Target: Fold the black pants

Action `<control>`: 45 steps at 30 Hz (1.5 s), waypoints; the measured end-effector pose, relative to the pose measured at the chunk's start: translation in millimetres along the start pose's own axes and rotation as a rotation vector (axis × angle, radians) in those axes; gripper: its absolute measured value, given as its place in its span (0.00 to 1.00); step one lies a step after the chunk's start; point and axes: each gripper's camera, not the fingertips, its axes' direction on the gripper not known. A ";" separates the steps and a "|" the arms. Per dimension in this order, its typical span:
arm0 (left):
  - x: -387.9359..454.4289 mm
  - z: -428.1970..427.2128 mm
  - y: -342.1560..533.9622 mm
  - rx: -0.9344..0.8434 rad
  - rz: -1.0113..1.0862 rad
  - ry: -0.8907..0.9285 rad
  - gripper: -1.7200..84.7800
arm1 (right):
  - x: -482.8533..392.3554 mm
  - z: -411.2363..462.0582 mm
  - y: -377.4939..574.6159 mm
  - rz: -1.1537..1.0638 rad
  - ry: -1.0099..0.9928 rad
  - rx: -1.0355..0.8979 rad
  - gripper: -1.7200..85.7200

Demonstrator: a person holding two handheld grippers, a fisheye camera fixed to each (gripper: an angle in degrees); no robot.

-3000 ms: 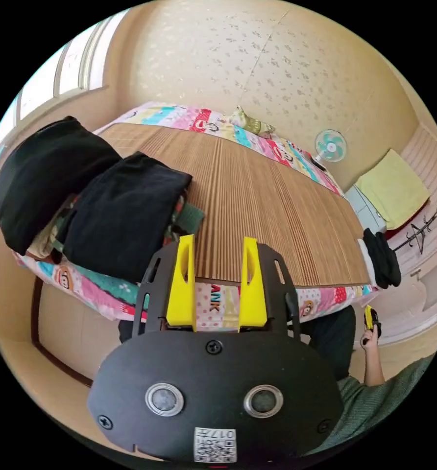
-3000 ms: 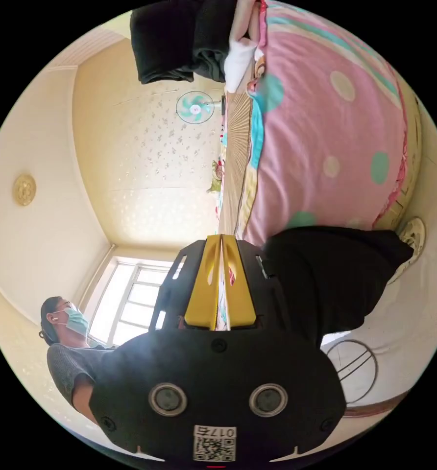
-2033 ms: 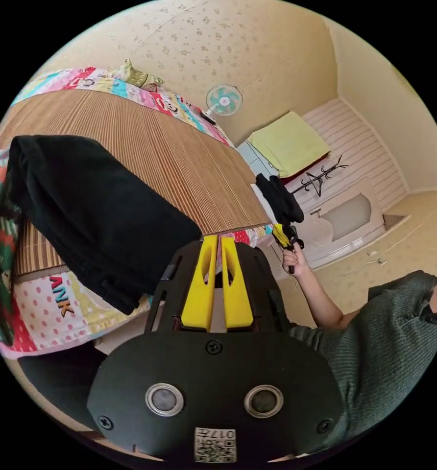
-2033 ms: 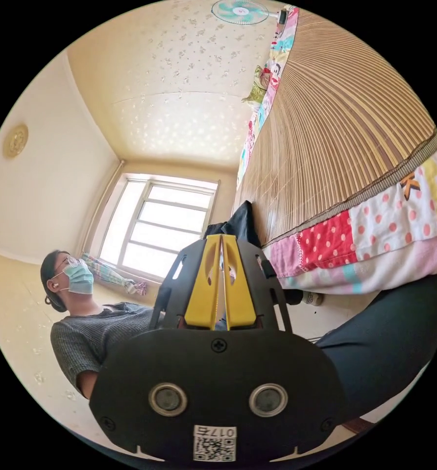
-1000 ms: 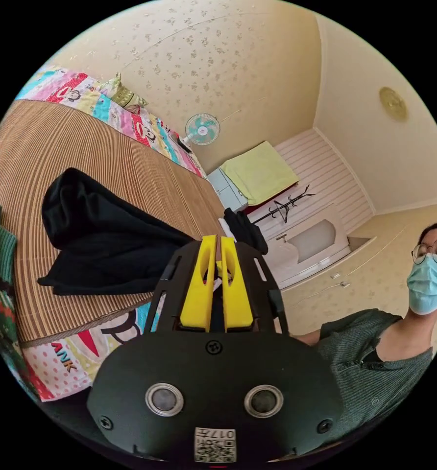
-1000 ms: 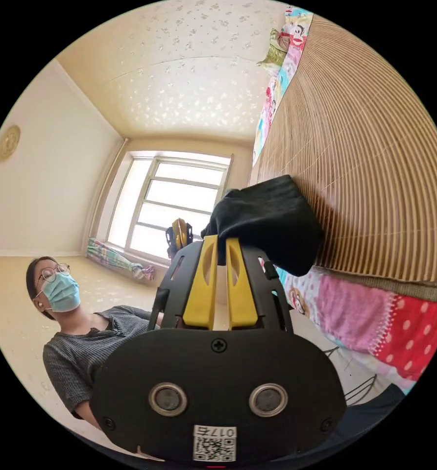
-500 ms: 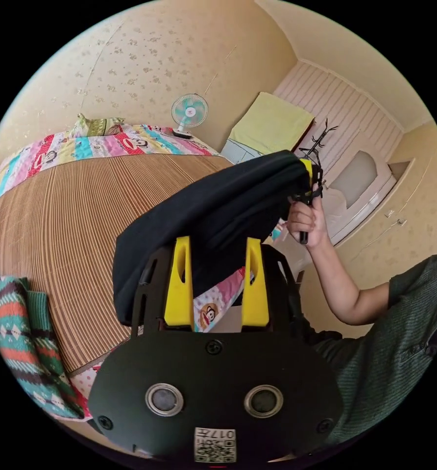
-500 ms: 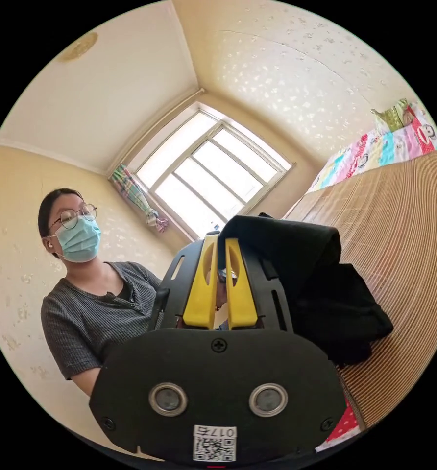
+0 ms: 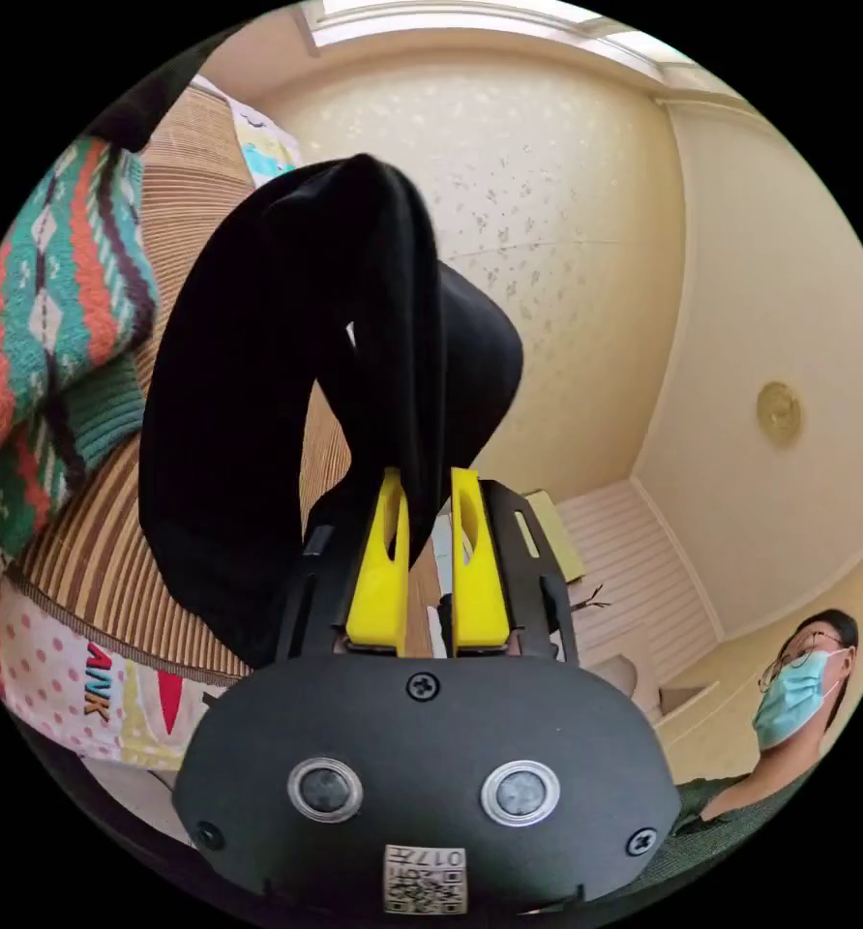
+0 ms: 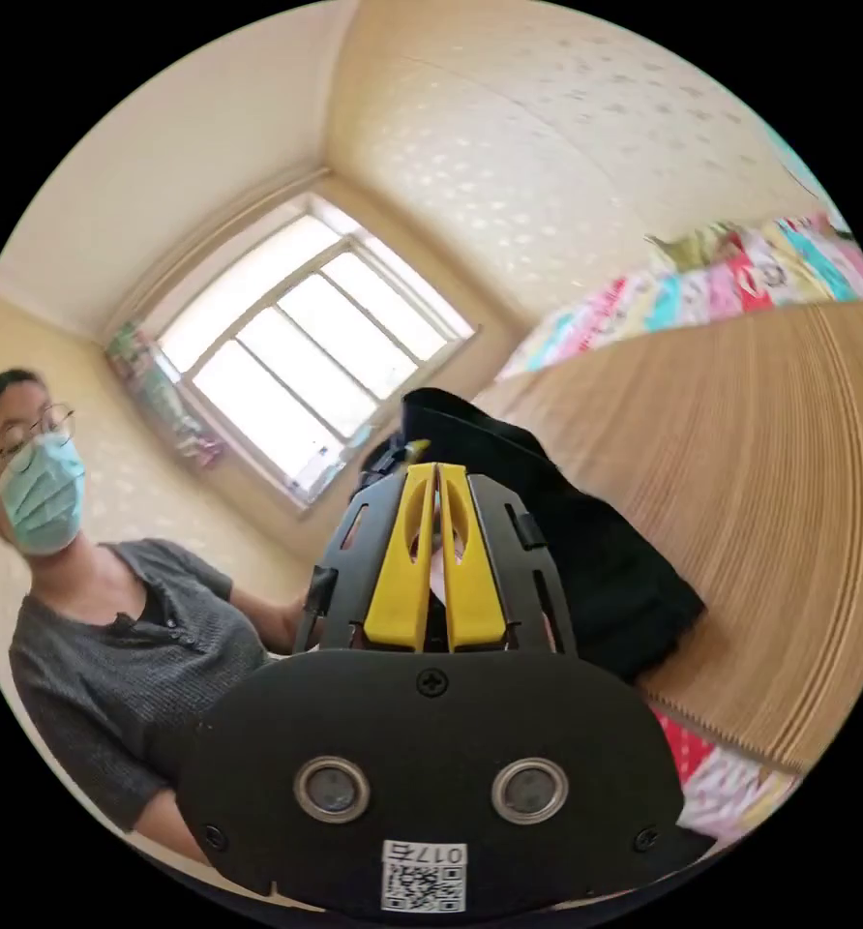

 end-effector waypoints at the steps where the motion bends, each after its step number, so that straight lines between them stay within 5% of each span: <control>1: -15.0 -18.4 -5.3 0.059 -0.046 -0.025 0.18 | 31.5 5.1 19.5 0.173 0.124 -0.051 0.09; 4: -26.9 -31.7 -3.5 0.008 -0.074 -0.163 0.22 | 97.1 28.0 83.1 0.480 0.253 -0.123 0.12; 7: -10.4 -7.4 26.8 -0.161 0.074 -0.205 0.15 | 133.1 68.7 132.3 0.623 0.118 -0.164 0.12; 14: 17.8 91.0 72.2 -0.614 0.276 -0.161 0.17 | 121.9 130.1 123.7 0.506 -0.044 -0.217 0.06; 19: 29.2 98.1 61.6 -0.615 0.313 -0.190 0.17 | 53.0 58.2 37.6 0.291 0.563 -0.038 0.06; 24: 32.2 94.1 68.1 -0.579 0.343 -0.317 0.18 | 61.2 5.6 34.6 0.483 0.972 0.235 0.06; 30: 45.0 145.2 80.0 -0.656 0.497 -0.568 0.25 | 65.7 20.8 59.5 0.484 0.802 0.291 0.12; 38: 15.9 289.0 113.6 -0.966 0.839 -0.947 0.20 | 104.0 97.3 52.2 0.560 0.768 0.054 0.16; 42: 21.9 282.7 58.3 -0.933 0.736 -0.805 0.08 | 123.1 124.7 47.7 0.559 0.847 -0.035 0.13; 45: 10.4 230.0 -35.9 -0.680 0.384 -0.367 0.07 | 129.4 119.5 35.5 0.567 0.818 0.008 0.09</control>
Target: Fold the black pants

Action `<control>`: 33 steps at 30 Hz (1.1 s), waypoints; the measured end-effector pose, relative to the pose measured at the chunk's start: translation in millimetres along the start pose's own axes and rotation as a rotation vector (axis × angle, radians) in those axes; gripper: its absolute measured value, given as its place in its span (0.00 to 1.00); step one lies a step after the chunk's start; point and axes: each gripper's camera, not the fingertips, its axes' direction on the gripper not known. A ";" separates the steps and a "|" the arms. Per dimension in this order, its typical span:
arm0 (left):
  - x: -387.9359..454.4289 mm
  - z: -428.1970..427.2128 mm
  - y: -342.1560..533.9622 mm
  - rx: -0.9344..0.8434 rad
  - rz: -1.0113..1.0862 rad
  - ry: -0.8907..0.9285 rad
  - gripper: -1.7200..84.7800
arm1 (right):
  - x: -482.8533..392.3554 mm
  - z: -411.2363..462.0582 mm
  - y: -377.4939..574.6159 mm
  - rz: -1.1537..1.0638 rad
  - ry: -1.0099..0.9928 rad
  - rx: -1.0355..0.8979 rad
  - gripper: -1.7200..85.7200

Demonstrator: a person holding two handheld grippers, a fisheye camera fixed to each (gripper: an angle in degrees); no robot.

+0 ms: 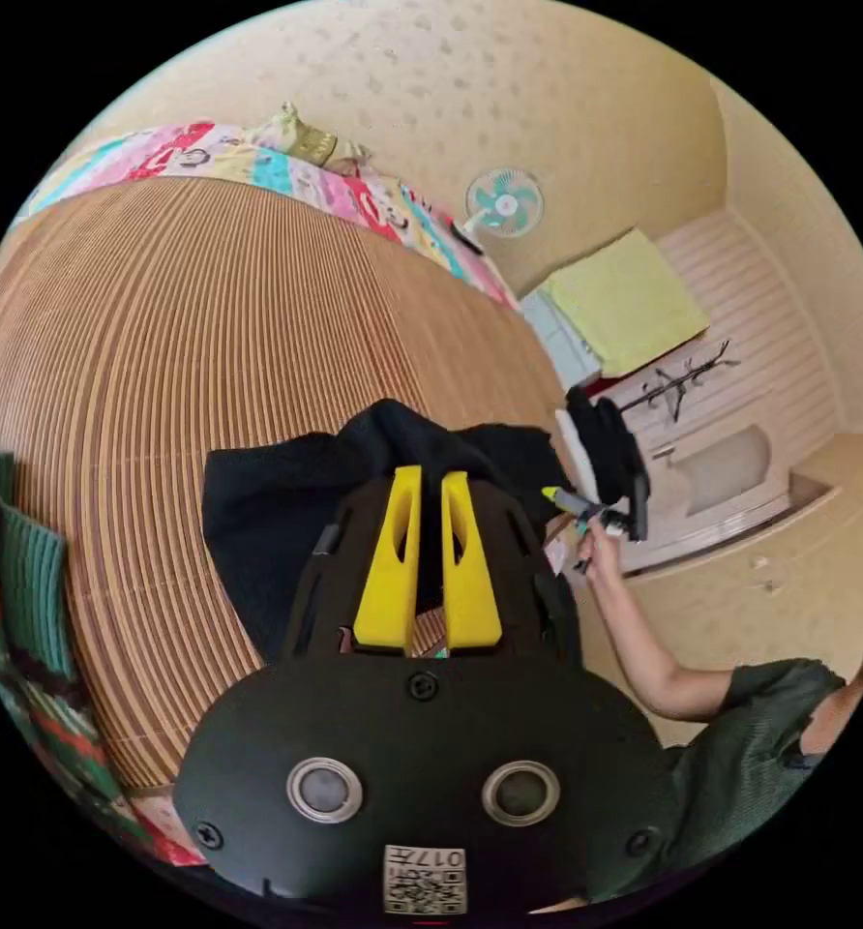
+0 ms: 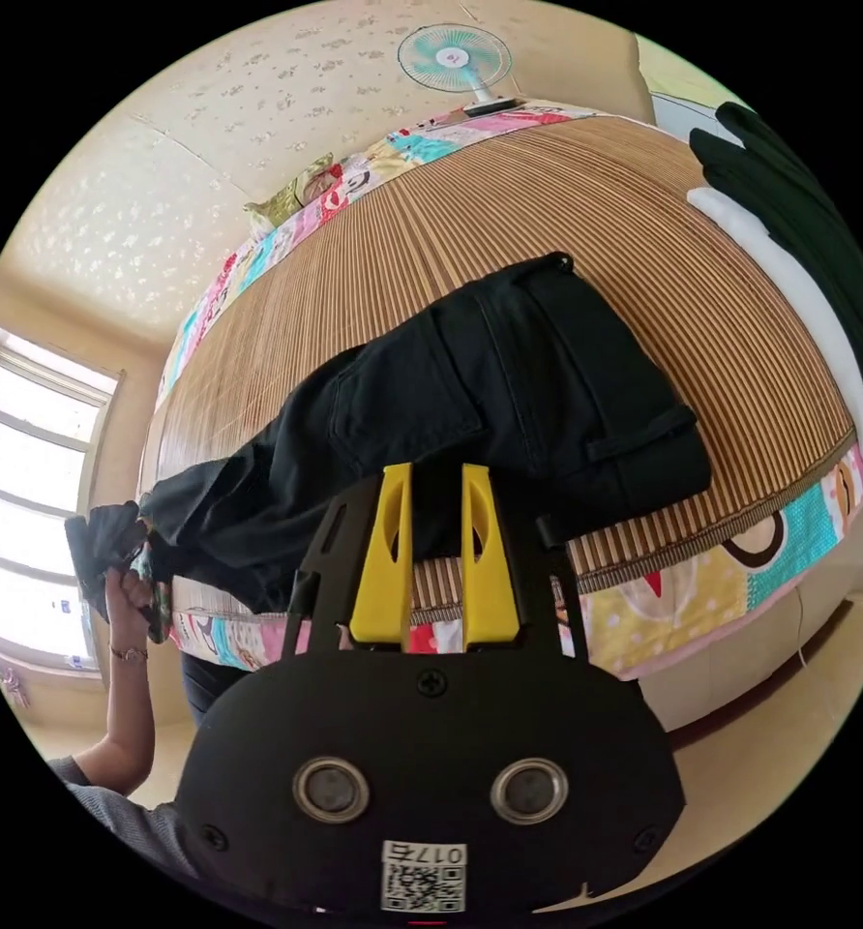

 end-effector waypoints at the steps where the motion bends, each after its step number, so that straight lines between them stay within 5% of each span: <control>1: -34.3 -43.2 2.4 0.222 -0.102 0.199 0.07 | 4.4 -3.2 -5.2 0.006 -0.037 0.041 0.08; 3: -85.5 -101.4 25.7 0.559 -0.269 0.395 0.08 | 13.6 -3.6 -11.9 0.028 -0.098 0.068 0.08; 5: -130.4 -158.3 66.7 0.776 -0.470 0.350 0.12 | 20.3 -6.3 -16.3 0.055 -0.149 0.066 0.07; 10: -117.9 -215.4 128.4 0.730 -0.451 -0.079 0.12 | -11.7 -55.1 -9.8 -0.007 -0.071 0.317 0.10; 13: -97.1 -210.6 159.3 0.624 -0.419 -0.217 0.12 | -29.7 -39.6 -54.0 -0.033 -0.059 0.199 0.16; 21: -91.5 -170.0 189.8 0.439 -0.440 -0.084 0.13 | -54.6 15.3 -152.2 -0.131 0.263 -0.151 0.04; 23: -87.1 -168.1 185.3 0.435 -0.416 -0.060 0.13 | -52.5 -15.7 -155.8 -0.180 0.163 -0.101 0.03; 28: -66.9 -162.9 156.8 0.383 -0.313 -0.071 0.14 | 13.7 -163.2 -79.5 -0.317 -0.471 0.248 0.02; 33: -37.1 -150.6 131.3 0.372 -0.208 -0.043 0.16 | 118.9 -211.7 43.2 -0.417 -0.702 0.338 0.03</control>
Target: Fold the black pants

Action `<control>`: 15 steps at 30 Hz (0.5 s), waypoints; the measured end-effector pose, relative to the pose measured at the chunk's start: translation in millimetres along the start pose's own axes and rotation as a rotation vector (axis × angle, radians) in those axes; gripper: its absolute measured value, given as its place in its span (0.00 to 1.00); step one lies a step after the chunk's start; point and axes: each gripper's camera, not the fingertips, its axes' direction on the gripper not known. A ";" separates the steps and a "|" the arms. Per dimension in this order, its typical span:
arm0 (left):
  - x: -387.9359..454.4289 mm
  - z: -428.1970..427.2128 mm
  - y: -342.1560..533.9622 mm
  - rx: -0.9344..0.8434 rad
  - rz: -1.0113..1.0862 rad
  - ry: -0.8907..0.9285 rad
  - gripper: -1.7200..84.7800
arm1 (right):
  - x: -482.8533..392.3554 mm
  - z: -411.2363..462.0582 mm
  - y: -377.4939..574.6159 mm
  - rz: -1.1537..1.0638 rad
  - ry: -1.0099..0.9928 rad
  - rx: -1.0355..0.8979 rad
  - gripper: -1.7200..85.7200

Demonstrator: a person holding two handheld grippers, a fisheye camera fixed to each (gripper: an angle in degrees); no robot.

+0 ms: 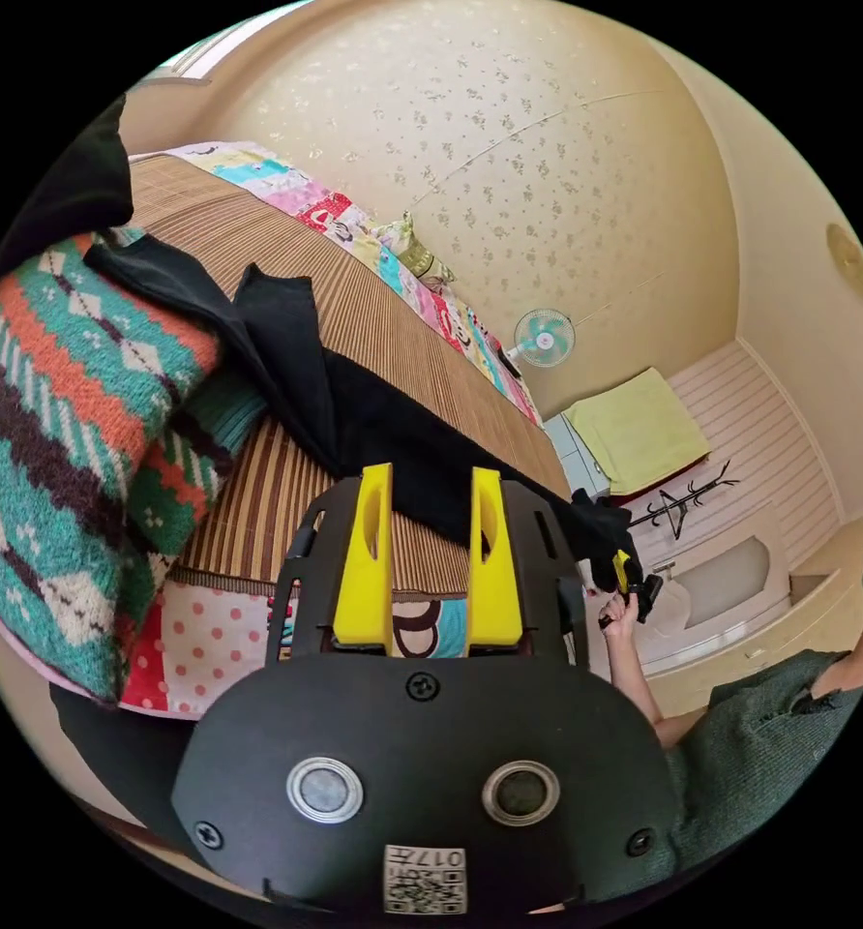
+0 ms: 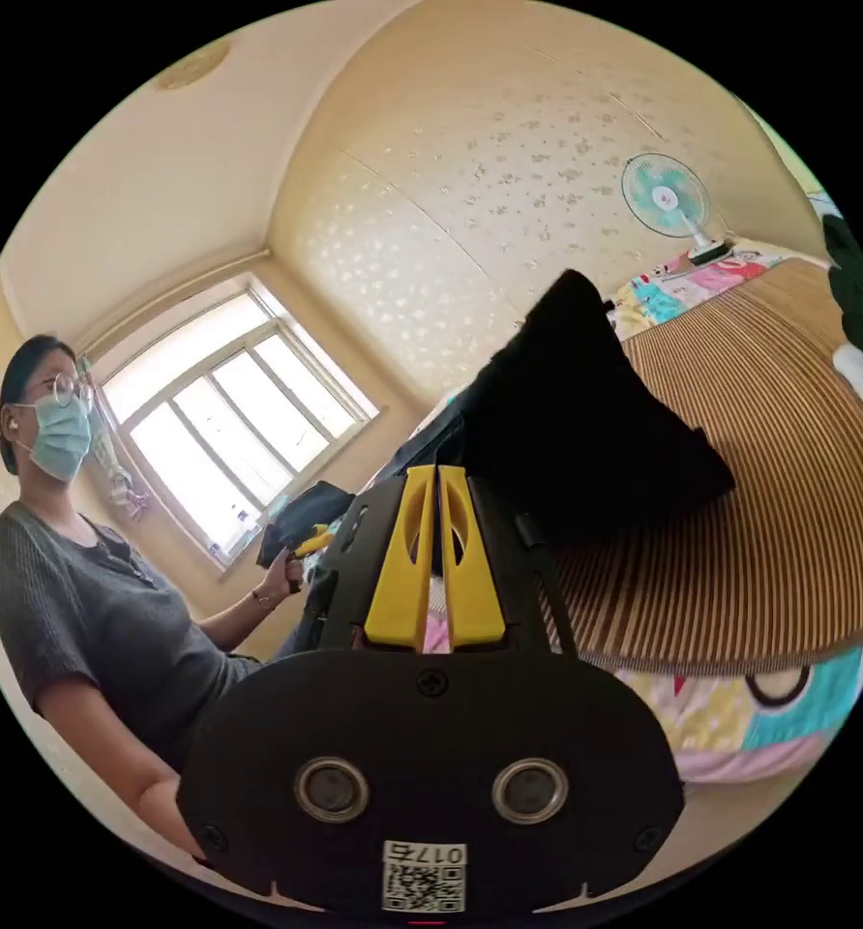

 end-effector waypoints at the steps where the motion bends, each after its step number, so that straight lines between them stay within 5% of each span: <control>1: 6.0 2.7 0.3 0.014 0.008 0.009 0.17 | 15.5 -22.7 34.2 0.098 0.009 0.003 0.03; 6: 15.8 19.6 -2.5 -0.004 -0.074 -0.073 0.24 | 63.6 -87.3 142.8 0.593 0.123 0.094 0.05; 12: 69.1 86.7 -50.3 -0.197 0.081 -0.246 0.26 | 83.1 -140.4 157.8 0.646 -0.062 0.333 0.18; 15: 82.2 112.7 -79.1 -0.200 0.144 -0.534 0.25 | 88.2 -146.7 144.6 0.660 -0.071 0.337 0.20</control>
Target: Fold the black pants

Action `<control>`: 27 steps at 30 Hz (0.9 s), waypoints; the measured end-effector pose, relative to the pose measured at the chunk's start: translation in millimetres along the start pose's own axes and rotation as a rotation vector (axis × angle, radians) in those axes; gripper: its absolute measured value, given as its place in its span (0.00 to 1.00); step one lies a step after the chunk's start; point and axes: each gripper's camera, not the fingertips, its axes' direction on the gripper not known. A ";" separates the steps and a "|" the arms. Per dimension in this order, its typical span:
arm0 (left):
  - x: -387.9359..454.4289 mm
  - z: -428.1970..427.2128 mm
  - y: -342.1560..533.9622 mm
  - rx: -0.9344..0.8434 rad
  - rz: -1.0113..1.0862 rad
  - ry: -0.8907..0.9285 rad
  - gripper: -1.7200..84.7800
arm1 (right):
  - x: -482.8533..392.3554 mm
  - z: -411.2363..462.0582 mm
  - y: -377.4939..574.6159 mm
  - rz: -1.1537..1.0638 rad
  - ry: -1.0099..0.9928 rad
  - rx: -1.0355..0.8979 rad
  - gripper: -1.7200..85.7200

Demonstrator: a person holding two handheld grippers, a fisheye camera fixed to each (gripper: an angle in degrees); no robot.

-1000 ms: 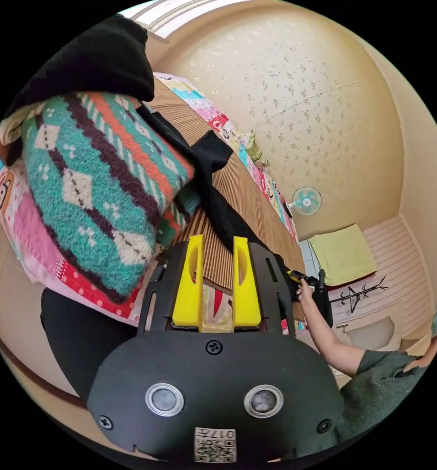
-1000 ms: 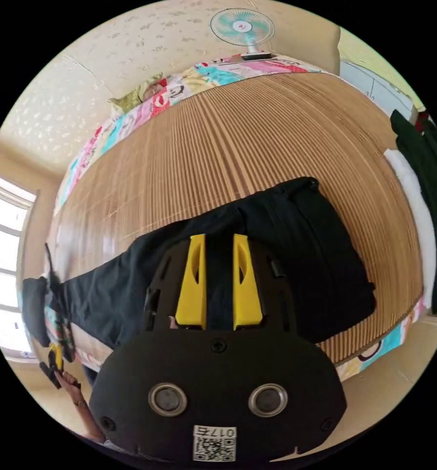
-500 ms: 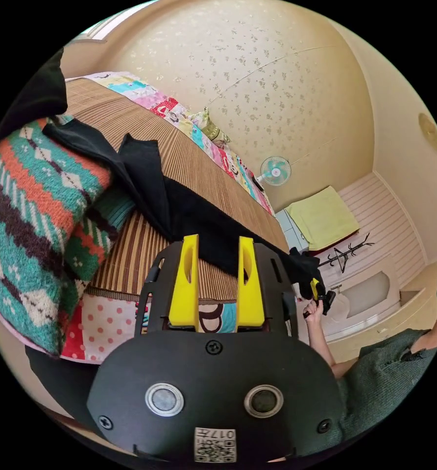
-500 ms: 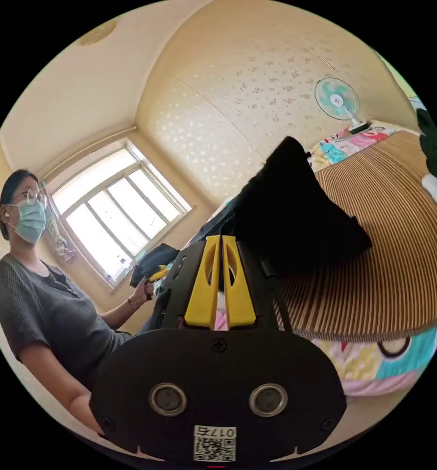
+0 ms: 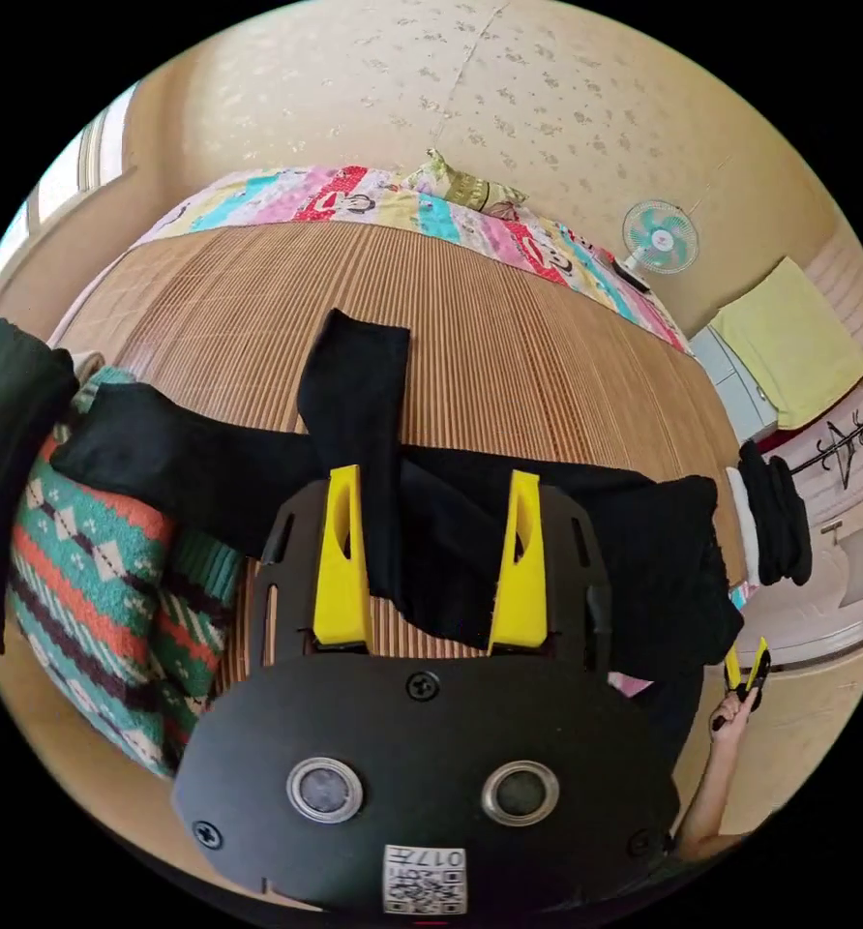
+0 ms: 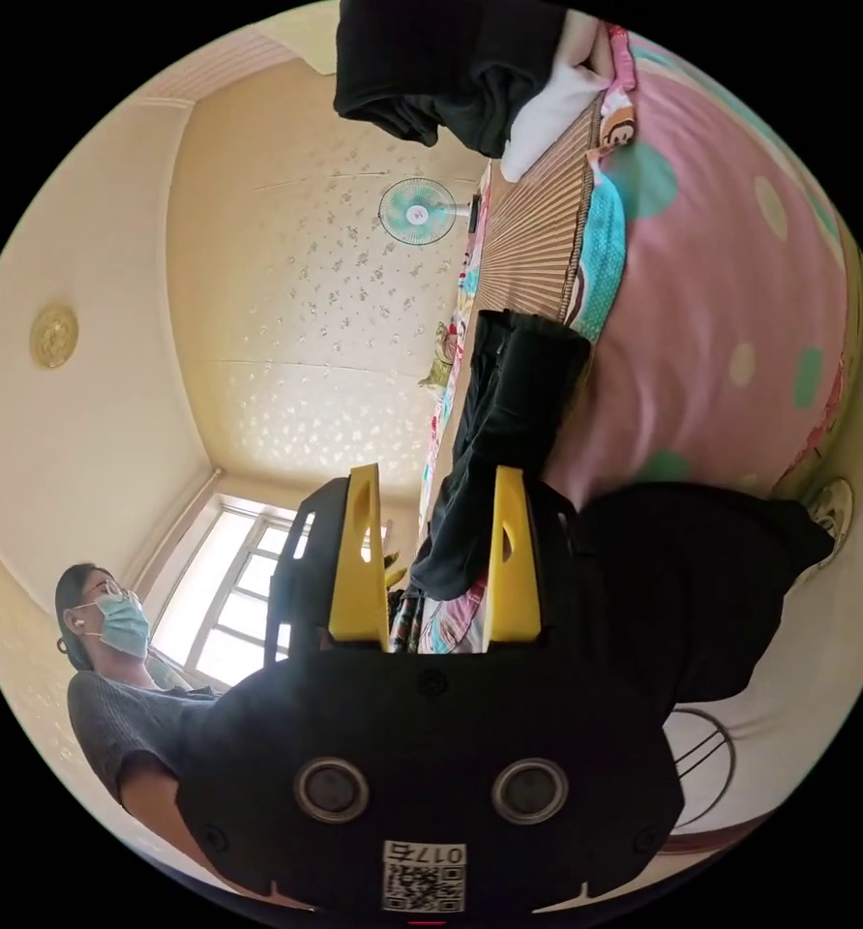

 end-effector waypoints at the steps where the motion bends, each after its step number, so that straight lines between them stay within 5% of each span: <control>1: -1.7 6.0 -10.8 0.003 -0.003 -0.088 0.24 | -3.6 -0.4 -4.2 -0.003 0.008 -0.003 0.21; 5: -29.0 65.0 -32.0 -0.234 -0.008 -0.163 0.19 | -3.8 -4.4 -12.2 0.007 -0.008 -0.020 0.21; 9: -40.0 32.3 -31.2 -0.175 0.095 -0.042 0.04 | 7.0 -18.4 -15.0 0.045 -0.049 -0.021 0.20; 12: -88.5 -32.5 -12.1 0.064 0.201 0.599 0.03 | 7.3 -26.2 -14.0 0.028 -0.010 -0.017 0.18; 14: -144.2 -72.5 17.4 0.261 0.327 1.246 0.03 | 0.8 -28.3 -13.1 -0.008 0.058 0.001 0.17; 17: -205.1 -106.0 63.2 0.384 0.434 1.543 0.06 | -13.2 -20.7 -15.4 -0.080 0.167 0.022 0.17; 18: -214.5 -110.8 72.1 0.359 0.433 1.511 0.07 | -18.0 -14.6 -16.9 -0.101 0.208 0.033 0.17; 21: -254.2 -123.6 113.1 0.112 0.261 1.029 0.10 | -35.7 0.6 -12.9 -0.144 0.348 0.124 0.16; 23: -294.7 -137.0 151.6 0.077 -0.048 0.682 0.10 | -51.7 15.1 -7.1 -0.228 0.405 0.160 0.16; 27: -347.1 -181.9 230.7 0.361 -0.379 0.664 0.11 | -66.6 73.5 -4.6 -0.349 0.418 0.009 0.15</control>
